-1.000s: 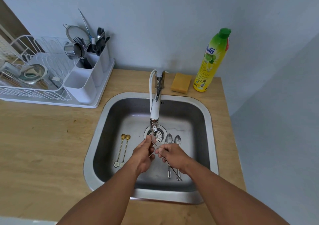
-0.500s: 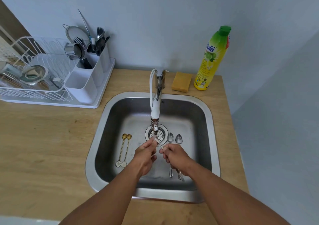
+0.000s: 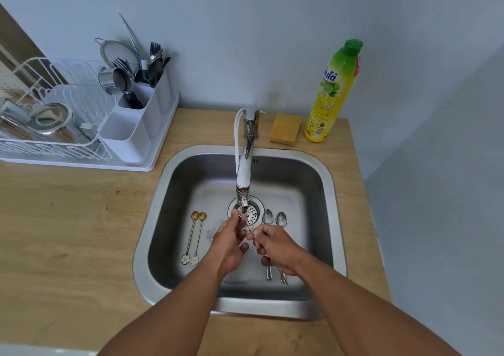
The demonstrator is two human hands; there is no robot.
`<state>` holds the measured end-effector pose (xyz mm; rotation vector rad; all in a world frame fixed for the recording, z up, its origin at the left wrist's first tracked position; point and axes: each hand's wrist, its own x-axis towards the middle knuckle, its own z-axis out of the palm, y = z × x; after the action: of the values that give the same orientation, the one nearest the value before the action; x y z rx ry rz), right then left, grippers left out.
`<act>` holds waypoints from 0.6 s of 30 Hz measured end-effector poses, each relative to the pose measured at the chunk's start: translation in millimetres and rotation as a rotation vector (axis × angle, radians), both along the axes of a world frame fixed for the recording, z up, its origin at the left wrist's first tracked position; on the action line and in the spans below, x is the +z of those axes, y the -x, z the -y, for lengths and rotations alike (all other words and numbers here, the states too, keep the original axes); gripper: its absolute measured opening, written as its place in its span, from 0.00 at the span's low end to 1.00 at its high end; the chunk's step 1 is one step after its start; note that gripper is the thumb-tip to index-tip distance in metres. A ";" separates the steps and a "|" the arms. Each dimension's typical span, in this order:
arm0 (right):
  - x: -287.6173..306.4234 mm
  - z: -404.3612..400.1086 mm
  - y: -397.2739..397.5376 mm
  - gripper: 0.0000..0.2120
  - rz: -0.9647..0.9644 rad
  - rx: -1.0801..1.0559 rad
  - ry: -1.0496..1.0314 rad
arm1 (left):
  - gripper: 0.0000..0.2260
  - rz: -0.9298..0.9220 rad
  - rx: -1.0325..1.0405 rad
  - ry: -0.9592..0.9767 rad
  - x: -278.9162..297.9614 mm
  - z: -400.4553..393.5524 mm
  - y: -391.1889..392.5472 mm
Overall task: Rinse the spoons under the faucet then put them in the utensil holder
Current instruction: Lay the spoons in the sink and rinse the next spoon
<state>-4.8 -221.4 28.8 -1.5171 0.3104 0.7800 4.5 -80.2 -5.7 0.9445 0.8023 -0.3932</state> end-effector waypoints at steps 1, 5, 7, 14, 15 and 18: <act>-1.4 -0.1 0.9 0.12 0.001 -0.005 -0.008 | 0.12 -0.003 -0.009 -0.011 0.3 0.0 -0.8; -6.8 1.6 1.4 0.12 0.015 -0.011 -0.020 | 0.10 0.009 -0.014 -0.079 0.6 -1.5 0.9; -7.1 2.9 0.3 0.12 0.017 0.001 -0.012 | 0.07 0.027 -0.009 -0.104 1.5 -2.0 3.5; -0.5 1.7 -3.2 0.10 0.087 0.091 0.110 | 0.07 0.100 -0.021 -0.367 11.9 2.9 12.8; -0.1 1.9 -2.7 0.09 0.106 0.087 0.130 | 0.07 0.112 -0.011 -0.386 13.5 2.8 11.7; -0.7 1.1 -0.5 0.07 0.164 0.025 0.188 | 0.08 0.130 0.025 -0.425 20.2 6.5 4.5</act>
<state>-4.3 -222.4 28.2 -1.7534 0.2478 0.6546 0.0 -86.7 14.5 1.3394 0.7918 -0.1369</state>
